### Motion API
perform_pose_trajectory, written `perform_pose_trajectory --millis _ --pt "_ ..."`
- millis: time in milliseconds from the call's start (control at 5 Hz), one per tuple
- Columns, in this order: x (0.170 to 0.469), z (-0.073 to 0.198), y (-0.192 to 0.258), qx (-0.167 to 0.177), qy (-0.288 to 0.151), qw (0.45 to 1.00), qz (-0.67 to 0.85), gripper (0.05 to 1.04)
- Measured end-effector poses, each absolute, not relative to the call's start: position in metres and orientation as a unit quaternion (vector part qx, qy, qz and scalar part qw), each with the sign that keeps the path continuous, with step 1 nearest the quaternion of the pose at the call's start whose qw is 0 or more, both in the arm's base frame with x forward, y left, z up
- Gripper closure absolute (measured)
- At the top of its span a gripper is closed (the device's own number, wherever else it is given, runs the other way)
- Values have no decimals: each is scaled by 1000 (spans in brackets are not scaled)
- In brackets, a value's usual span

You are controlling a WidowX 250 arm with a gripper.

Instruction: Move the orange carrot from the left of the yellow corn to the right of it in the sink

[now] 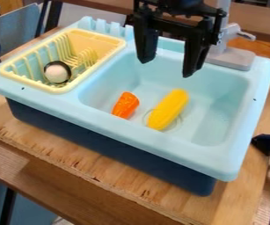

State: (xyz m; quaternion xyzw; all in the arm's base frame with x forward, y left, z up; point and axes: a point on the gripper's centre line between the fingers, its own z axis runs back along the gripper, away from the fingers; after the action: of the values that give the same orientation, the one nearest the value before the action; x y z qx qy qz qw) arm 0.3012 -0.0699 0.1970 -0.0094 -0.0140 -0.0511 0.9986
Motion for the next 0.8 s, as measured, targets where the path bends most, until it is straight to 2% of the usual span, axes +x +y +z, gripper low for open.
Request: perform_pose_trajectory --millis 200,400,600,800 --pt "302 187 -69 -6 2 999 -51 84" --pt "309 168 -53 17 16 998 -64 84" --pt "310 154 -22 18 18 998 -59 84" --pt "302 152 -4 38 28 997 -63 84"
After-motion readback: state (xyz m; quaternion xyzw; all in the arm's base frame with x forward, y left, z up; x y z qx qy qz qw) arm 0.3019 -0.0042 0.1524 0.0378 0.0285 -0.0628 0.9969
